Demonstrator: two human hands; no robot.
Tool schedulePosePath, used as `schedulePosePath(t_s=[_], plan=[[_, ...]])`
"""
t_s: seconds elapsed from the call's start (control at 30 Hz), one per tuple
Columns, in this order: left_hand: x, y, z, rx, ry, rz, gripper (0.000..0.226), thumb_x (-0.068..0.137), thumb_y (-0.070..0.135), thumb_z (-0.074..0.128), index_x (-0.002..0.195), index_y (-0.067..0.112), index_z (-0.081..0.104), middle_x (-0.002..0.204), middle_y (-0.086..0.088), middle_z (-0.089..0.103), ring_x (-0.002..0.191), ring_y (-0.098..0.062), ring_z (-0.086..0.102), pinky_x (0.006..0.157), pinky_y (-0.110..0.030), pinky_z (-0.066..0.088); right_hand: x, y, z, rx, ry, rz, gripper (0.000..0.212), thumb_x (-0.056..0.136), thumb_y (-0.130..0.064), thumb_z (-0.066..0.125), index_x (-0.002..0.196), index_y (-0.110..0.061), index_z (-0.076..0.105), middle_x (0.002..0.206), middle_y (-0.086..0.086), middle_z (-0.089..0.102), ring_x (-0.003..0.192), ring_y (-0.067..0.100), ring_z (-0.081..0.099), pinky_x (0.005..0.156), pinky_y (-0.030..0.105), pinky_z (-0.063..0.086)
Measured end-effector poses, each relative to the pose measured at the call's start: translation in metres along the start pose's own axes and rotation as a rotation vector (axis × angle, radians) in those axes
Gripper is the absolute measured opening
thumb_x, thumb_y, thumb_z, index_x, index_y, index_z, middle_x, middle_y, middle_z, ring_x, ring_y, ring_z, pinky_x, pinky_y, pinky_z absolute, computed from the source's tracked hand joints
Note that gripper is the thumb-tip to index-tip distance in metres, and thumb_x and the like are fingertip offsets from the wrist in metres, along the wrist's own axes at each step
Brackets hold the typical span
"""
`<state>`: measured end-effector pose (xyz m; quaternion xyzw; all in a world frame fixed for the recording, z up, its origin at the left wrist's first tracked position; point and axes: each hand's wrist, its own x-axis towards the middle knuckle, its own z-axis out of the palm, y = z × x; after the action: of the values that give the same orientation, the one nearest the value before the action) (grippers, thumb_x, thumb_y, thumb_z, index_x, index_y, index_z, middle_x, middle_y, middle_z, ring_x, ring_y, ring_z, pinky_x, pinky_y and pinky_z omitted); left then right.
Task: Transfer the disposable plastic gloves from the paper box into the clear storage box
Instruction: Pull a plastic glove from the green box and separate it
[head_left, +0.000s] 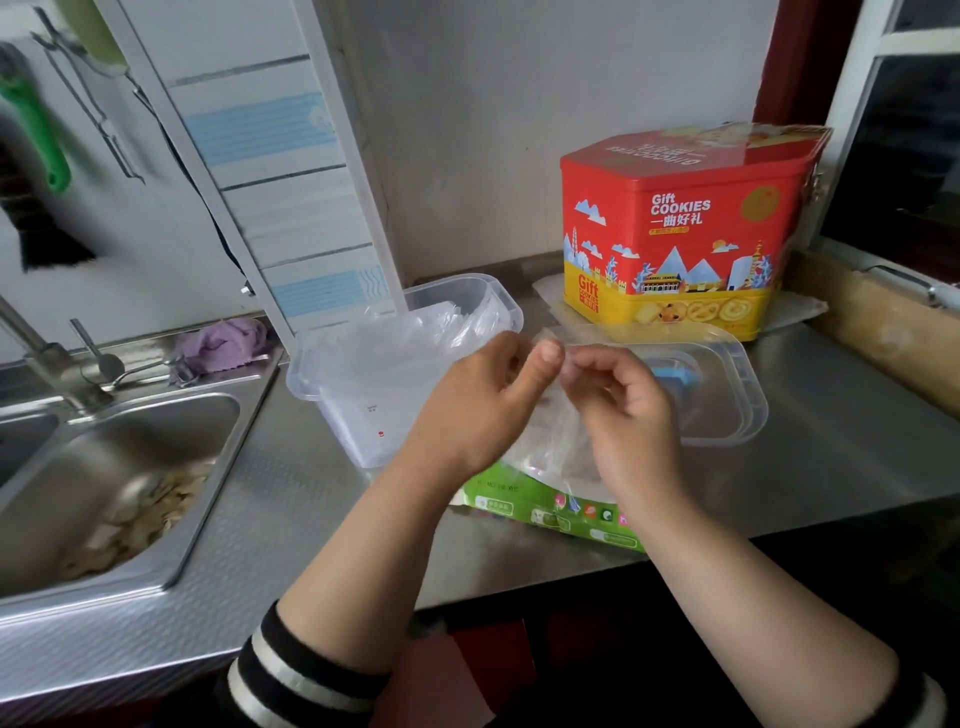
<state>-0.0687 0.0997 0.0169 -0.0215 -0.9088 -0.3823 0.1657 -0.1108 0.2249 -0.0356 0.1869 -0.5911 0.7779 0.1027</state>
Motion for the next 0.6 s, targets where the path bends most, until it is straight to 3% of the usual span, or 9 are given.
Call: schedulePosePath(t_s=[0.07, 0.13, 0.2, 0.23, 0.3, 0.37, 0.43, 0.5, 0.6], plan=[[0.012, -0.003, -0.003, 0.052, -0.035, -0.055, 0.070, 0.072, 0.077, 0.050, 0.083, 0.009, 0.058, 0.078, -0.012, 0.066, 0.073, -0.024, 0.065, 0.072, -0.045, 0.054, -0.004, 0.005, 0.000, -0.110, -0.079, -0.018, 0.022, 0.085, -0.022, 0.068, 0.097, -0.039, 0.062, 0.108, -0.002, 0.066, 0.105, 0.009, 0.062, 0.094, 0.026, 0.047], [0.018, -0.004, -0.005, 0.027, -0.069, -0.041, 0.055, 0.081, 0.054, 0.068, 0.085, -0.001, 0.060, 0.070, -0.016, 0.061, 0.062, -0.018, 0.056, 0.064, -0.034, 0.047, -0.010, 0.007, -0.002, -0.191, -0.160, 0.038, 0.044, 0.082, -0.029, 0.073, 0.119, -0.037, 0.050, 0.128, -0.005, 0.056, 0.117, 0.004, 0.054, 0.098, 0.017, 0.043], [0.021, -0.003, -0.007, 0.011, -0.043, -0.019, 0.029, 0.090, 0.031, 0.067, 0.085, 0.001, 0.065, 0.061, -0.003, 0.055, 0.054, -0.009, 0.050, 0.059, -0.029, 0.045, -0.014, 0.009, -0.005, -0.311, -0.220, 0.120, 0.077, 0.072, -0.035, 0.078, 0.137, -0.028, 0.037, 0.136, -0.009, 0.047, 0.119, 0.002, 0.048, 0.091, 0.008, 0.040], [0.022, -0.004, -0.009, -0.002, -0.015, -0.029, 0.021, 0.092, 0.025, 0.064, 0.086, 0.006, 0.067, 0.057, 0.006, 0.054, 0.049, -0.004, 0.049, 0.056, -0.025, 0.045, -0.016, 0.010, -0.005, -0.404, -0.253, 0.142, 0.086, 0.071, -0.035, 0.080, 0.141, -0.029, 0.031, 0.134, -0.010, 0.048, 0.117, 0.005, 0.048, 0.086, 0.011, 0.043], [0.026, -0.005, -0.012, -0.039, 0.006, -0.078, 0.021, 0.095, 0.028, 0.059, 0.089, 0.012, 0.070, 0.045, 0.013, 0.045, 0.040, -0.001, 0.044, 0.049, -0.018, 0.041, -0.020, 0.014, -0.005, -0.590, -0.306, 0.127, 0.086, 0.078, -0.034, 0.077, 0.144, -0.033, 0.022, 0.122, -0.006, 0.055, 0.106, 0.017, 0.058, 0.076, 0.027, 0.048], [0.027, -0.004, -0.014, -0.020, -0.025, -0.140, 0.036, 0.096, 0.041, 0.054, 0.092, 0.010, 0.072, 0.038, 0.012, 0.035, 0.036, -0.003, 0.040, 0.045, -0.017, 0.037, -0.022, 0.014, -0.004, -0.694, -0.317, 0.114, 0.082, 0.084, -0.032, 0.071, 0.145, -0.037, 0.016, 0.114, -0.005, 0.059, 0.100, 0.025, 0.063, 0.069, 0.031, 0.047], [0.028, -0.005, -0.016, 0.025, -0.064, -0.166, 0.050, 0.094, 0.049, 0.053, 0.089, 0.003, 0.071, 0.039, 0.011, 0.031, 0.035, -0.005, 0.036, 0.043, -0.015, 0.035, -0.022, 0.012, -0.002, -0.741, -0.326, 0.132, 0.083, 0.086, -0.033, 0.069, 0.147, -0.038, 0.012, 0.125, 0.000, 0.058, 0.107, 0.027, 0.062, 0.070, 0.029, 0.043], [0.030, -0.007, -0.018, 0.104, -0.090, -0.152, 0.057, 0.092, 0.052, 0.054, 0.085, -0.003, 0.069, 0.043, 0.010, 0.041, 0.038, -0.006, 0.036, 0.043, -0.013, 0.033, -0.022, 0.009, -0.001, -0.792, -0.335, 0.150, 0.085, 0.087, -0.035, 0.068, 0.149, -0.037, 0.009, 0.132, 0.003, 0.056, 0.112, 0.027, 0.060, 0.071, 0.027, 0.039], [0.033, -0.005, -0.020, 0.253, -0.137, -0.124, 0.042, 0.096, 0.043, 0.052, 0.085, 0.007, 0.072, 0.057, 0.007, 0.061, 0.044, -0.002, 0.048, 0.049, -0.011, 0.039, -0.023, 0.007, -0.001, -0.877, -0.346, 0.128, 0.087, 0.087, -0.038, 0.067, 0.150, -0.035, 0.006, 0.132, 0.004, 0.057, 0.108, 0.028, 0.062, 0.068, 0.026, 0.037]])
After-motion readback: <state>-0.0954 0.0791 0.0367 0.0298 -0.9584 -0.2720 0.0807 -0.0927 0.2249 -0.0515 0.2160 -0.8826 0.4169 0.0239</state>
